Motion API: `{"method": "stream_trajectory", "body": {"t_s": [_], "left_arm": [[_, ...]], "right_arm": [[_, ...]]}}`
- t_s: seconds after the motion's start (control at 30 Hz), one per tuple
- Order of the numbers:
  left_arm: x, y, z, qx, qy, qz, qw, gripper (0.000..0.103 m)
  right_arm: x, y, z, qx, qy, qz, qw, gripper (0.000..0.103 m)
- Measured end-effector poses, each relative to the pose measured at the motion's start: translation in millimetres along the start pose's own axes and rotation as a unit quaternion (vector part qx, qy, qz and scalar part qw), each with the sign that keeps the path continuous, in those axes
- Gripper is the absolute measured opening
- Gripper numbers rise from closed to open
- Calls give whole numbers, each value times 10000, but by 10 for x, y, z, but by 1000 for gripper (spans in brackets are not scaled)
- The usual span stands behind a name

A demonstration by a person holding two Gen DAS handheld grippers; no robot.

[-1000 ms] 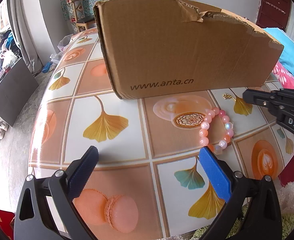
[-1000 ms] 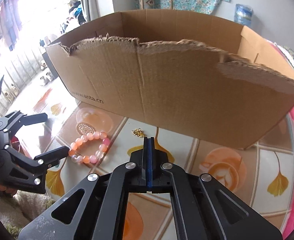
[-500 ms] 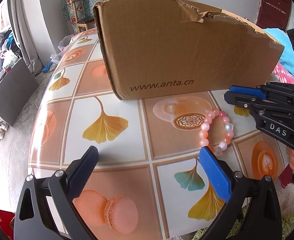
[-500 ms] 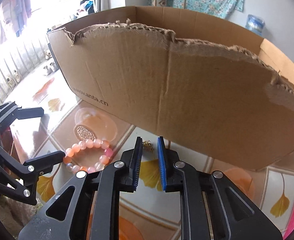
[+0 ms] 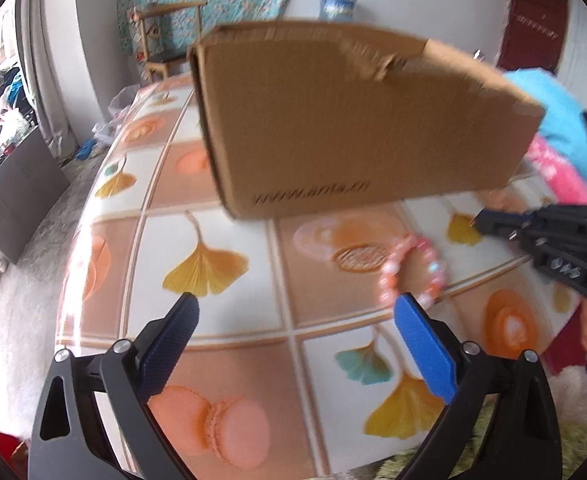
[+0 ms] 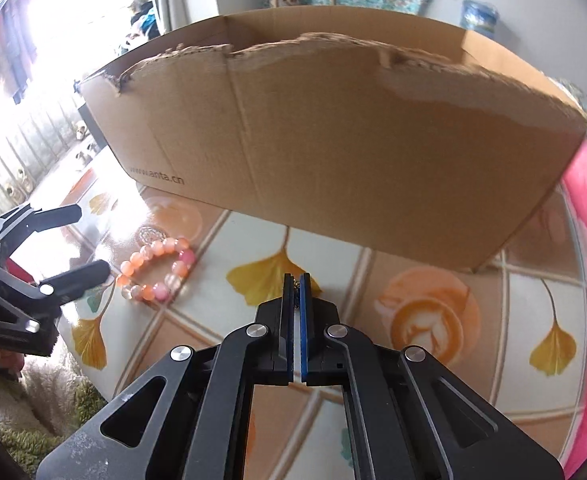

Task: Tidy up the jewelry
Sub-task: 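Close the left gripper on the pink bead bracelet while the right gripper holds its charm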

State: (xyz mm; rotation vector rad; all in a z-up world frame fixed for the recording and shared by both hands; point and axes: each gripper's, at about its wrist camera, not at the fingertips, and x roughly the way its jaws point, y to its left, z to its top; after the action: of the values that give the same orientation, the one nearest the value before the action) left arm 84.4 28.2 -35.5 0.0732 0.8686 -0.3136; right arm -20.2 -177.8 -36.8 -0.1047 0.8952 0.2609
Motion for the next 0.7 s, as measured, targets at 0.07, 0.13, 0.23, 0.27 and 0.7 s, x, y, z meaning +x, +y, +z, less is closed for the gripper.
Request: {"method": "stream_trajectory", "body": {"t_s": [0.07, 0.13, 0.23, 0.27, 0.7], "left_arm": [[-107, -61, 31, 90, -261, -325, 9991, 91], [-136, -149, 64, 249, -346, -507, 9978, 86], [-55, -249, 106, 453, -216, -599, 9969, 70], [-6, -283, 120, 520, -158, -628, 9965, 63], [320, -473, 182, 903, 443, -500, 9937, 30]], "right_arm": [[-21, -42, -25, 106, -10, 18, 9999, 0], [-34, -52, -37, 159, -32, 35, 9999, 0], [-7, -144, -50, 182, -77, 35, 9998, 0], [-11, -150, -57, 192, -90, 40, 9998, 0], [50, -203, -106, 225, -178, 121, 9995, 0]]}}
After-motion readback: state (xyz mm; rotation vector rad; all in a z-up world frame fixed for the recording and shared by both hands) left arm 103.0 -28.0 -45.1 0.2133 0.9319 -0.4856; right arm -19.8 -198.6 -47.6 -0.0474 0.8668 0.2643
